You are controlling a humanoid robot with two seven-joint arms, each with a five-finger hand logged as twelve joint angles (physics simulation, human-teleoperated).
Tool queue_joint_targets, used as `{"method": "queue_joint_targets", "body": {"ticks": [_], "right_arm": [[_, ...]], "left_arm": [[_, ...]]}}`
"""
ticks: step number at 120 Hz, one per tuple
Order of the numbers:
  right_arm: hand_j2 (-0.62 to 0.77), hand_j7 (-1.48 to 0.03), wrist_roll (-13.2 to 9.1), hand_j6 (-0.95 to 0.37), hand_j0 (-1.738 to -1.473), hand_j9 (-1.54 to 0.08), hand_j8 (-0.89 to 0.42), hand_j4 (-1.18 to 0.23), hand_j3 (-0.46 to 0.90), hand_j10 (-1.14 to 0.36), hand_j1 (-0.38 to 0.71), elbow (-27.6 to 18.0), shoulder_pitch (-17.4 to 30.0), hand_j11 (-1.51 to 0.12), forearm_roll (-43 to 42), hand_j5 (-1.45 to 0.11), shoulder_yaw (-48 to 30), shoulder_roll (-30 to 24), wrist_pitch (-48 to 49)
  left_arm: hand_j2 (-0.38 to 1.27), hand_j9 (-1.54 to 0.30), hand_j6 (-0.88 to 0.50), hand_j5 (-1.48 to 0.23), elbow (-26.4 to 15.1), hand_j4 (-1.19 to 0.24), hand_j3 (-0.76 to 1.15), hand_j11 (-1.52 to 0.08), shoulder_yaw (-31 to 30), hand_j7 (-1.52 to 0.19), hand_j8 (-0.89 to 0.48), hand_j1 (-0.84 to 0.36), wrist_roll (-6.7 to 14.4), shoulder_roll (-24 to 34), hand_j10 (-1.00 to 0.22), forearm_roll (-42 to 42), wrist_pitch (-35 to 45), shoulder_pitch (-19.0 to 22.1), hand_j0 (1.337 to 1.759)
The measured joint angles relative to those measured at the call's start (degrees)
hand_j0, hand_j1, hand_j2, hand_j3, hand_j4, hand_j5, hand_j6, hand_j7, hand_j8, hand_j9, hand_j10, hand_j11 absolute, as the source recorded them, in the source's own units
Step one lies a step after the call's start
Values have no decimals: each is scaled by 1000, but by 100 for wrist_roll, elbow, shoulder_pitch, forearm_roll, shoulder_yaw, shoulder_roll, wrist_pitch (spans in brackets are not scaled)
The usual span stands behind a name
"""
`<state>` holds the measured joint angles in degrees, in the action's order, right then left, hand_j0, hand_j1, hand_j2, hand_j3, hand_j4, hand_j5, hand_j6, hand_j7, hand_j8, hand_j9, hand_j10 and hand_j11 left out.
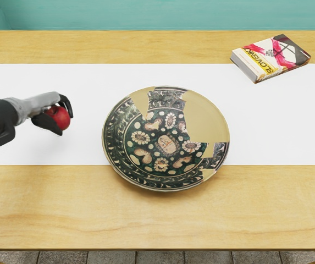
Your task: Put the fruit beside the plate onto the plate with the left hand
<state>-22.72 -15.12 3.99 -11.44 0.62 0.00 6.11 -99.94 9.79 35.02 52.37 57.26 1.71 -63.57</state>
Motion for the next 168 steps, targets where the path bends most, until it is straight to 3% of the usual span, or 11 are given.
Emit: {"method": "queue_joint_targets", "body": {"ticks": [30, 66, 86, 97, 111, 144, 150, 168], "right_arm": [[0, 0, -1, 0, -1658, 0, 0, 0, 0, 0, -349, 0, -3, 0, 4, 0, -7, 0, -4], [0, 0, -1, 1, -1658, 0, 1, 0, 0, 1, -349, 0, -4, 0, 1, 0, -6, 0, -1], [0, 0, -4, 1, -1658, 0, 1, 0, 0, 1, -349, 0, -4, 0, 1, 0, -6, 0, -3], [0, 0, -4, 1, -1658, 0, 1, 0, 0, 1, -349, 0, -4, 0, 3, 0, -5, 0, -4], [0, 0, -5, 1, -1658, 0, 1, 0, 0, 0, -349, 0, -4, 0, 2, 0, -2, 0, -4], [0, 0, -5, 1, -1658, 0, 1, 0, 0, 1, -349, 0, -34, 0, 1, 0, 0, 0, -4], [0, 0, -5, 1, -1658, 0, 1, 0, 0, 1, -349, 0, -44, 0, 1, 0, 0, 0, -4], [0, 0, -5, 1, -1658, 0, 1, 0, 0, 1, -349, 0, -65, 0, 2, 0, -1, 0, -4]], "left_arm": [[388, -1194, -100, -1258, -35, -395, 0, -1188, 547, -1208, -153, -482, 2, -451, -445, -620, -872, -132, 1637], [356, -1202, -158, -1324, -36, -414, 0, -1186, 631, -1228, -153, -413, -1, -1256, -462, -1162, -1313, -856, 1641], [411, -1211, -133, -1322, 6, -400, 0, -1191, 634, -1257, -155, -444, -3, -1849, -473, -1343, -1410, -1176, 1642], [438, -1211, -161, -1325, 205, -410, 0, -1193, 632, -1258, -129, -421, -4, -2254, -531, -1361, -1408, -1208, 1643], [484, -1213, -259, -1295, 537, -498, 0, -1203, 635, -1241, -264, -340, -8, -2443, -654, -1339, -1384, -1201, 1644], [501, -1200, -272, -1319, 1322, -490, 0, -1194, 607, -1257, -291, -338, -6, -2911, -673, -1330, -1406, -1177, 1648], [478, -1196, -307, -1301, 1461, -524, 0, -1190, 607, -1238, -332, -292, -6, -3001, -713, -1299, -1391, -1173, 1649], [624, -1178, -321, -1291, 1865, -573, 0, -1177, 605, -1206, -340, -352, -2, -3259, -746, -1250, -1382, -1153, 1650]]}}
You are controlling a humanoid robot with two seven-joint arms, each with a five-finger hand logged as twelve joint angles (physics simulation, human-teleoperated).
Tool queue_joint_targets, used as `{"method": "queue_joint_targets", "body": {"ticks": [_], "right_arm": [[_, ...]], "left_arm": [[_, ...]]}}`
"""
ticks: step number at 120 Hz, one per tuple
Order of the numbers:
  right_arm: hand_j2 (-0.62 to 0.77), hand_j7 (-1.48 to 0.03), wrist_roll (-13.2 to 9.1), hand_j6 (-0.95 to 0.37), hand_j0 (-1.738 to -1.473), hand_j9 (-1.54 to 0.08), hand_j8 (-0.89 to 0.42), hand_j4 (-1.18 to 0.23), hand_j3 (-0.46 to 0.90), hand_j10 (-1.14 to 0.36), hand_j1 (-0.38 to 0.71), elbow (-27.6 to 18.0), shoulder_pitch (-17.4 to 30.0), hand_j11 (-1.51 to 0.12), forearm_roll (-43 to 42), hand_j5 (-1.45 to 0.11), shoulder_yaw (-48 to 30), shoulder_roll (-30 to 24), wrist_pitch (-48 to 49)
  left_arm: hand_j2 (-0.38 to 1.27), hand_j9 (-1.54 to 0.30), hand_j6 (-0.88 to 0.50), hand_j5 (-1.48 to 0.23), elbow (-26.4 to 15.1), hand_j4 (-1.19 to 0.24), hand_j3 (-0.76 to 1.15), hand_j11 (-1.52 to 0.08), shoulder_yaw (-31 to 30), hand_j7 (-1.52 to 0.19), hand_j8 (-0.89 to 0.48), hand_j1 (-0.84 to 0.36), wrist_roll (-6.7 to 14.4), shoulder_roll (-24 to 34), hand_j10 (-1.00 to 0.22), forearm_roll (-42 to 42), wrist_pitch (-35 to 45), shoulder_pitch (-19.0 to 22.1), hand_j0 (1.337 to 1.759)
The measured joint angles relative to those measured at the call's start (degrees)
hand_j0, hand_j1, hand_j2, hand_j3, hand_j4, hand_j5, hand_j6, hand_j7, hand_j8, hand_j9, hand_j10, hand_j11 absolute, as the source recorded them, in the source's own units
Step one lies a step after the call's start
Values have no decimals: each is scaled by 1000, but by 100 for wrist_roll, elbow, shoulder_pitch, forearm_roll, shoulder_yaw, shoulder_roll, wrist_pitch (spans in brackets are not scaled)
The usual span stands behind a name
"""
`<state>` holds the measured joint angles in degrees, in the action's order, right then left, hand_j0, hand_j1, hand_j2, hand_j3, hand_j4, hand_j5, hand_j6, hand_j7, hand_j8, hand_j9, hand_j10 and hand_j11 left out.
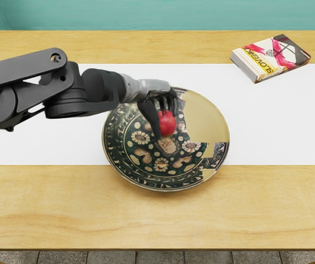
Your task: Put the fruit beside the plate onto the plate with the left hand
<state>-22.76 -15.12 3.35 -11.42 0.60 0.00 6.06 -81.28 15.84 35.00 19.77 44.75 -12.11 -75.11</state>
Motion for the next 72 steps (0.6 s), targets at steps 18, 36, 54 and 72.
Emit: {"method": "queue_joint_targets", "body": {"ticks": [18, 36, 54, 72], "right_arm": [[0, 0, 0, 1, -1658, 0, 1, 0, 0, 0, -349, 0, -7, 0, 2, 0, -5, 0, 0], [0, 0, 0, 1, -1658, 0, 1, 0, 0, 0, -349, 0, -8, 0, 0, 0, -7, 0, 1], [0, 0, 0, 1, -1658, 0, 1, 0, 0, 0, -349, 0, -9, 0, 0, 0, -7, 0, 3], [0, 0, 0, 0, -1658, 0, 0, 0, 0, 0, -349, 0, -4, 0, 4, 0, -8, 0, 7]], "left_arm": [[466, -921, -358, -993, 432, -532, 0, -922, 189, -939, -368, -259, 0, -202, -624, 12, 81, 14, 1653], [254, -637, -322, -671, 584, -405, 0, -637, 312, -645, -327, -122, 0, -211, -449, 2, 131, 9, 1656], [131, -362, -198, -378, 588, -238, 0, -362, 380, -366, -201, 72, 0, -126, -259, -491, 84, 14, 1657], [65, -183, -102, -191, 573, -121, 0, -183, 417, -185, -104, 208, 0, 476, -131, -3121, -926, 300, 1658]]}}
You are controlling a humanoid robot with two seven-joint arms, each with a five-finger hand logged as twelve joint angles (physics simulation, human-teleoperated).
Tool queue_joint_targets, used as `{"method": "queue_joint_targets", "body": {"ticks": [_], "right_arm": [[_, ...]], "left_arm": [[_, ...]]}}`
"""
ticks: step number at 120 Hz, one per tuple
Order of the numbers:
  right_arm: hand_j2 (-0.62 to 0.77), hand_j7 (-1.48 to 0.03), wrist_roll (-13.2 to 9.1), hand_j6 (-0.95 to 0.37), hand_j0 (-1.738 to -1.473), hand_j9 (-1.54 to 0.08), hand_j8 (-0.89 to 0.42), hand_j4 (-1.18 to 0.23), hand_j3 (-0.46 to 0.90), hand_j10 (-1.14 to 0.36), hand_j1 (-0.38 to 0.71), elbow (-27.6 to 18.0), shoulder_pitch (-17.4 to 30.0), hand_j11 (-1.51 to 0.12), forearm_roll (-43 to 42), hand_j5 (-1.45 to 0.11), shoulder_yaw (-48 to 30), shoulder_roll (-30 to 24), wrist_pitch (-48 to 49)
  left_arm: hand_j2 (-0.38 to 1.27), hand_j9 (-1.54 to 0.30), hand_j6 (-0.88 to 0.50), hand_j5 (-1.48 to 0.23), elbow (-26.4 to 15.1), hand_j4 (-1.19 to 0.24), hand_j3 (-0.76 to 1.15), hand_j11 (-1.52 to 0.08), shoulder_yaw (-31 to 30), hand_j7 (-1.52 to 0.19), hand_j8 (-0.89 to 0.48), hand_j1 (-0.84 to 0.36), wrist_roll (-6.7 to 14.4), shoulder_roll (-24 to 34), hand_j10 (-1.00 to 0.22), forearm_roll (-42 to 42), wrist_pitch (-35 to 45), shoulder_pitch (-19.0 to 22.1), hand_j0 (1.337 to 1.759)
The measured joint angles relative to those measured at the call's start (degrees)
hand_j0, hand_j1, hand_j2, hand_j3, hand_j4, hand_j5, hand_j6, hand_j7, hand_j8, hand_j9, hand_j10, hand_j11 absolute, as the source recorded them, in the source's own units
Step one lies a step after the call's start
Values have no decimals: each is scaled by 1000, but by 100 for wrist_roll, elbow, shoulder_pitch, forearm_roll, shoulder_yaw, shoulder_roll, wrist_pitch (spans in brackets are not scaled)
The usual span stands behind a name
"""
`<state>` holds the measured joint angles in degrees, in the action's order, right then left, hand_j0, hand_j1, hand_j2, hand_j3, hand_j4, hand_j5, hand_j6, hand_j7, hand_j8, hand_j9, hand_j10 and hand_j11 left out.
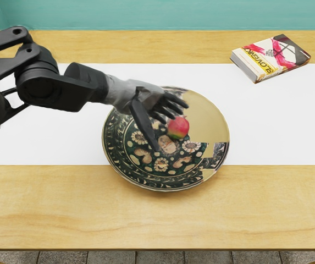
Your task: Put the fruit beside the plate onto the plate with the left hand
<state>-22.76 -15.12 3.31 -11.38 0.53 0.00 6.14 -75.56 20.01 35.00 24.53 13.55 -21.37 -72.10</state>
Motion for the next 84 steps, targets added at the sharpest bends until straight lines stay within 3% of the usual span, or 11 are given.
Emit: {"method": "queue_joint_targets", "body": {"ticks": [9, 22, 61, 84], "right_arm": [[0, 0, -2, 0, -1658, 0, 0, 0, 0, 0, -349, -1, 2, 0, -1, 0, 1, 0, 2], [0, 0, -11, 1, -1658, 0, 1, 0, 0, 0, -349, -5, -1, 0, -4, 0, 6, 0, 6], [0, 0, -17, 1, -1658, 0, 0, 0, 0, 0, -349, -9, -10, 0, -13, 0, 9, 0, 10], [0, 0, -18, 1, -1658, 0, 0, 0, 0, 0, -349, -9, -14, 0, -13, 0, 9, 0, 10]], "left_arm": [[45, -131, -75, -137, -144, -88, 0, -131, 7, -133, -76, 247, 0, 759, -95, -1350, -687, 490, 1658], [28, -83, -48, -87, -426, -56, 0, -83, -13, -84, -49, 283, 0, 1593, -60, -2579, -1126, 700, 1658], [7, -28, -17, -29, -618, -19, 0, -28, 2, -28, -17, 325, 0, 3509, -20, -4081, -1356, 1199, 1658], [3, -19, -9, -19, -624, -11, 0, -19, -25, -19, -10, 331, 0, 4283, -12, -4384, -1368, 1385, 1658]]}}
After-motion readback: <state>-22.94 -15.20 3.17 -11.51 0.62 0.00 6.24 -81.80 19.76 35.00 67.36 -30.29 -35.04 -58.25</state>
